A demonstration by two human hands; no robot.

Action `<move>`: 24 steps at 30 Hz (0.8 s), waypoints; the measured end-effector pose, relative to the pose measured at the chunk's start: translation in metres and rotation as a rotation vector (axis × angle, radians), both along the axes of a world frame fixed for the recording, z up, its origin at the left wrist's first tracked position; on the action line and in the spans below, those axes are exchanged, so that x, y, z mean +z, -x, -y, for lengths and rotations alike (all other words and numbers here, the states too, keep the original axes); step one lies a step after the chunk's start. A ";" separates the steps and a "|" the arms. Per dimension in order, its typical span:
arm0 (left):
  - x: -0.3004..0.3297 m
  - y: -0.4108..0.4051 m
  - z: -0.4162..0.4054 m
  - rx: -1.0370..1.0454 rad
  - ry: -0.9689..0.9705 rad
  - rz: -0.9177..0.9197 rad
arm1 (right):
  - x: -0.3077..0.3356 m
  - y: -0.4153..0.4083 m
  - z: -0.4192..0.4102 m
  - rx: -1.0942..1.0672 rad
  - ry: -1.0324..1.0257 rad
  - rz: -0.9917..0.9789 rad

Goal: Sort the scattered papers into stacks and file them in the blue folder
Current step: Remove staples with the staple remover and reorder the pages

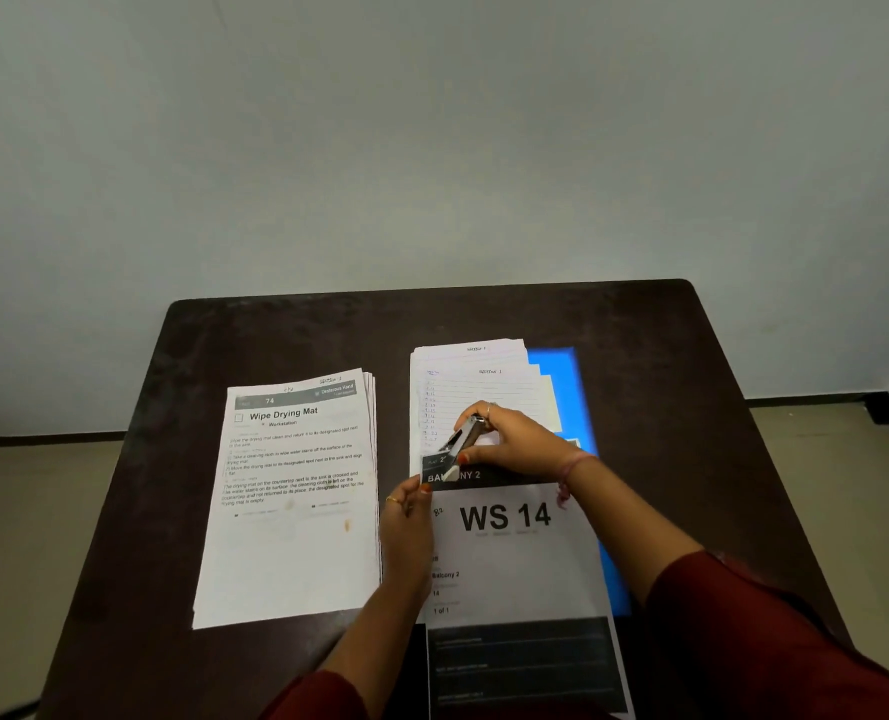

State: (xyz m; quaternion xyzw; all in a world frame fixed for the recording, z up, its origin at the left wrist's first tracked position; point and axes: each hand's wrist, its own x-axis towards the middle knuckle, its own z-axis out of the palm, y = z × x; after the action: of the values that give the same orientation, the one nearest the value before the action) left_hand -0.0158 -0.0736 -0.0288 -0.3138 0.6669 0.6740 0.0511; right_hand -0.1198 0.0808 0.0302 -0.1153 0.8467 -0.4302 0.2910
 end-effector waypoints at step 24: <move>0.000 0.002 0.006 -0.043 -0.155 0.068 | 0.000 0.021 0.019 0.154 -0.073 0.135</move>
State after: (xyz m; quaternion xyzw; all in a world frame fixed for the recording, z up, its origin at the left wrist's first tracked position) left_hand -0.0176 -0.0797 -0.0288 -0.3171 0.6170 0.7114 0.1124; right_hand -0.1412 0.0619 0.0300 -0.1400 0.8290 -0.3823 0.3834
